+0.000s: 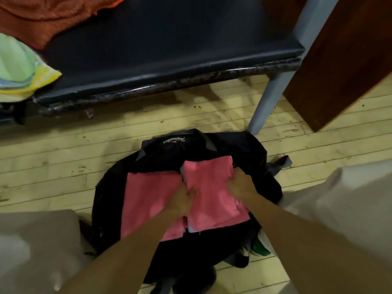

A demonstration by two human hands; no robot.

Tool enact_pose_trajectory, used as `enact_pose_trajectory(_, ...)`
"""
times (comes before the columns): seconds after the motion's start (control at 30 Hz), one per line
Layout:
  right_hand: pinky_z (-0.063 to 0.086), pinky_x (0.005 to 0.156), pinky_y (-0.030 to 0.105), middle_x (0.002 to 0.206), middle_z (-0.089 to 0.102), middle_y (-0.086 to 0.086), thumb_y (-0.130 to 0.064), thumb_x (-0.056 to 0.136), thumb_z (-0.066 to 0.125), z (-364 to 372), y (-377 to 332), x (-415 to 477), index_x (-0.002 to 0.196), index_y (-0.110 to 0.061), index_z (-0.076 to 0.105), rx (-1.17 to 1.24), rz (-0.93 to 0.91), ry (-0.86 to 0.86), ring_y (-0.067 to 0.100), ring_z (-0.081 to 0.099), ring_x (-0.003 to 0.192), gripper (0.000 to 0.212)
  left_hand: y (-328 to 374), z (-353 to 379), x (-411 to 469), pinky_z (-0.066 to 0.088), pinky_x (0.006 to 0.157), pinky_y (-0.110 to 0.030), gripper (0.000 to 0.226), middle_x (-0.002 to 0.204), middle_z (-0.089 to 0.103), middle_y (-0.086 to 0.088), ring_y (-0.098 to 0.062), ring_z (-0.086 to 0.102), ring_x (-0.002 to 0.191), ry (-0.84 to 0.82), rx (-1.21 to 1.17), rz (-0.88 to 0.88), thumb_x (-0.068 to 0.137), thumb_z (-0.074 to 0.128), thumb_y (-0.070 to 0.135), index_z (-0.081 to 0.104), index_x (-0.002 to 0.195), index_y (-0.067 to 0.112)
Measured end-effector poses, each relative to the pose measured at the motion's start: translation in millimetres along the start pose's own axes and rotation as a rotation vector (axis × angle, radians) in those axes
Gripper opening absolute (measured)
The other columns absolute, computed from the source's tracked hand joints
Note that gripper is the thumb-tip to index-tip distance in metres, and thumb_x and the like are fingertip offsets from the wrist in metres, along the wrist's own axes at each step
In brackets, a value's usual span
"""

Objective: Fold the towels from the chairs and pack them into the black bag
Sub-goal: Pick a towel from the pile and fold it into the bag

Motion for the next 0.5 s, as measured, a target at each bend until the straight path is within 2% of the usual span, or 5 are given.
enact_pose_trajectory(0.07, 0.049, 0.084, 0.038, 0.120, 0.056, 0.017, -0.017, 0.096, 0.042, 4.7, 1.3, 6.4, 0.127, -0.004, 0.045, -0.069, 0.018, -0.010, 0.034, 0.058, 0.106, 0.034, -7.1, 5.1, 4.4, 0.045, 0.097, -0.035, 0.040, 0.134, 0.052, -0.018, -0.032, 0.054, 0.116, -0.011, 0.023, -0.025, 0.101, 0.040, 0.020, 0.038, 0.138, 0.002)
enact_pose_trajectory(0.2, 0.050, 0.091, 0.041, 0.126, 0.054, 0.019, -0.015, 0.096, 0.044, 9.4, -1.1, 15.8, 0.131, -0.003, 0.044, -0.147, 0.027, -0.036, 0.035, 0.056, 0.112, 0.037, -12.9, 4.1, 6.4, 0.041, 0.099, -0.031, 0.040, 0.137, 0.050, -0.017, -0.030, 0.051, 0.121, 0.023, 0.043, -0.031, 0.101, 0.039, 0.015, 0.038, 0.140, 0.003)
enact_pose_trajectory(0.3, 0.052, 0.091, 0.043, 0.123, 0.055, 0.018, -0.015, 0.093, 0.047, 5.3, -5.4, 17.8, 0.129, -0.003, 0.047, -0.188, 0.052, -0.041, 0.033, 0.058, 0.109, 0.037, -9.1, -3.1, 4.3, 0.046, 0.098, -0.041, 0.041, 0.135, 0.051, -0.017, -0.032, 0.054, 0.117, 0.003, 0.004, -0.051, 0.100, 0.042, 0.016, 0.038, 0.139, 0.004)
enact_pose_trajectory(0.4, 0.055, 0.085, 0.044, 0.114, 0.058, 0.016, -0.017, 0.093, 0.049, -3.8, -12.6, 14.1, 0.117, -0.003, 0.054, -0.194, 0.078, -0.042, 0.032, 0.062, 0.099, 0.029, -1.6, -14.2, 7.6, 0.055, 0.074, -0.035, 0.040, 0.127, 0.054, -0.016, -0.031, 0.060, 0.102, -0.046, 0.019, -0.098, 0.098, 0.044, 0.015, 0.038, 0.136, 0.004)
enact_pose_trajectory(0.5, 0.057, 0.082, 0.046, 0.108, 0.061, 0.017, -0.021, 0.091, 0.052, -16.7, -22.5, 3.6, 0.100, -0.008, 0.054, -0.191, 0.038, -0.027, 0.034, 0.065, 0.094, 0.016, 16.0, -32.8, 1.9, 0.050, 0.051, -0.029, 0.025, 0.086, 0.063, -0.018, -0.020, 0.061, 0.062, -0.101, 0.064, -0.079, 0.092, 0.041, 0.005, 0.054, 0.111, -0.004)
Point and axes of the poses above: each hand's wrist, its own x-axis towards the middle knuckle, its own z-axis out of the palm, y = z × x, the point moved 2 cm from there along x, towards the middle knuckle
